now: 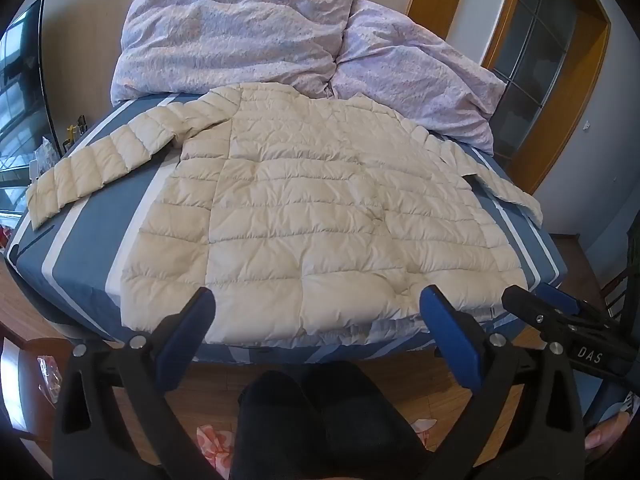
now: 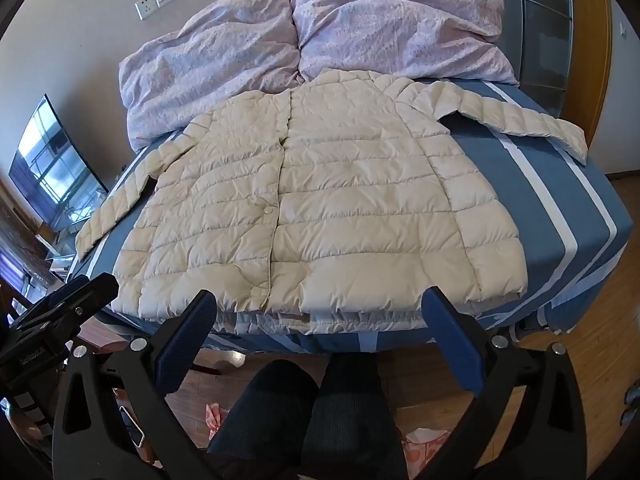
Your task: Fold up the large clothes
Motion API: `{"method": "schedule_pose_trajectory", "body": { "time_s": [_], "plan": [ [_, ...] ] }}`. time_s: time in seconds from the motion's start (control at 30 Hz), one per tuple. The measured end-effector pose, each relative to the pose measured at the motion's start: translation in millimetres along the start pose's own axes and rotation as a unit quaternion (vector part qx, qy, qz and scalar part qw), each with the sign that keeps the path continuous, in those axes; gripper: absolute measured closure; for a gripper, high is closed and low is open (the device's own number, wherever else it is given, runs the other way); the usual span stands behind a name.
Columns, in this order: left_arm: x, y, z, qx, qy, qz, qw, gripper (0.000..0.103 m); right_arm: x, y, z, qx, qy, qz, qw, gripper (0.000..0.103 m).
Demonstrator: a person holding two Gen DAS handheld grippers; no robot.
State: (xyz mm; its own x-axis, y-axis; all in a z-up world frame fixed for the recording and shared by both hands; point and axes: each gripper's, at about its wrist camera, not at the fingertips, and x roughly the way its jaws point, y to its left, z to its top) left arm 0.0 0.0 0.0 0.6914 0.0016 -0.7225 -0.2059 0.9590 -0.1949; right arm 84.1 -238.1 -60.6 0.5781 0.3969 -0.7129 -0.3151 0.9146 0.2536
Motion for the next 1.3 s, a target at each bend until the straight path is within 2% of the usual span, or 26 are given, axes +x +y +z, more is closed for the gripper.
{"method": "schedule_pose_trajectory", "body": {
  "time_s": [1.3],
  "plan": [
    [0.6,-0.9,0.4,0.001,0.004,0.003,1.0,0.002,6.0,-3.8,-0.1,0.003,0.004,0.0,1.0,0.001]
  ]
}}
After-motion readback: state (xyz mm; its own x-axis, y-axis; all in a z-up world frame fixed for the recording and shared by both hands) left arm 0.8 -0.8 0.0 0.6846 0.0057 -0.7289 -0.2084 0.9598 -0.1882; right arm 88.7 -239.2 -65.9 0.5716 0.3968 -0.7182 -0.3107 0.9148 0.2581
